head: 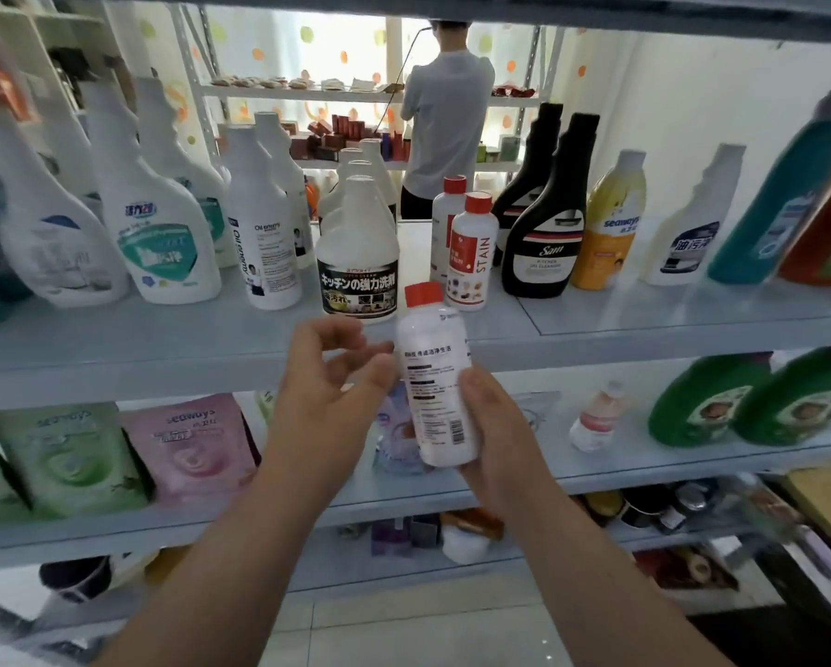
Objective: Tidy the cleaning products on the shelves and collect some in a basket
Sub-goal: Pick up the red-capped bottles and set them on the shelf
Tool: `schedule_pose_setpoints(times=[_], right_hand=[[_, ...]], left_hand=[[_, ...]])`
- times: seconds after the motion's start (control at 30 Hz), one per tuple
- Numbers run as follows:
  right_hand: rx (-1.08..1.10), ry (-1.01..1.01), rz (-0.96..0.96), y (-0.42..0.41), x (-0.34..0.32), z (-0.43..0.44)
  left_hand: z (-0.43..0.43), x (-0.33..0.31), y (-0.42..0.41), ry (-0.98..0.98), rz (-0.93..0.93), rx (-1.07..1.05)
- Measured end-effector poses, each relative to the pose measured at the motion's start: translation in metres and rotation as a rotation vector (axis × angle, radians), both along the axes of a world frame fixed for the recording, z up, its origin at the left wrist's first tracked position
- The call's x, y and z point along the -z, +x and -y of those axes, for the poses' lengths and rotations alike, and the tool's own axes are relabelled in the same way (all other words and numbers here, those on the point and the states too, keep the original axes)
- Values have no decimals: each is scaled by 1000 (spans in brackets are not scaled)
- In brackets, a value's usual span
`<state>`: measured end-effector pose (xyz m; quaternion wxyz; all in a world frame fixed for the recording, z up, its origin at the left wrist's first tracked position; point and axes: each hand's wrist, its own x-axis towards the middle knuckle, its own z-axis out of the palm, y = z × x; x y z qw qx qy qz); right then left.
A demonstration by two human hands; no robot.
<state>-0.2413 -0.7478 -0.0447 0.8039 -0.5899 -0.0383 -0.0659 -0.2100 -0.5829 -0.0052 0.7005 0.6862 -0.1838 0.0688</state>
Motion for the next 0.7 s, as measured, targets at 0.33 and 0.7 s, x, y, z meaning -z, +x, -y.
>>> schedule_pose_setpoints(times=[0.33,0.7], right_hand=[[116,-52,84,-8,20,26],[-7,-118,-33,-3,17,91]], left_hand=[[35,39,-22,134,-174,59],[109,62,-33,-337,-612,187]])
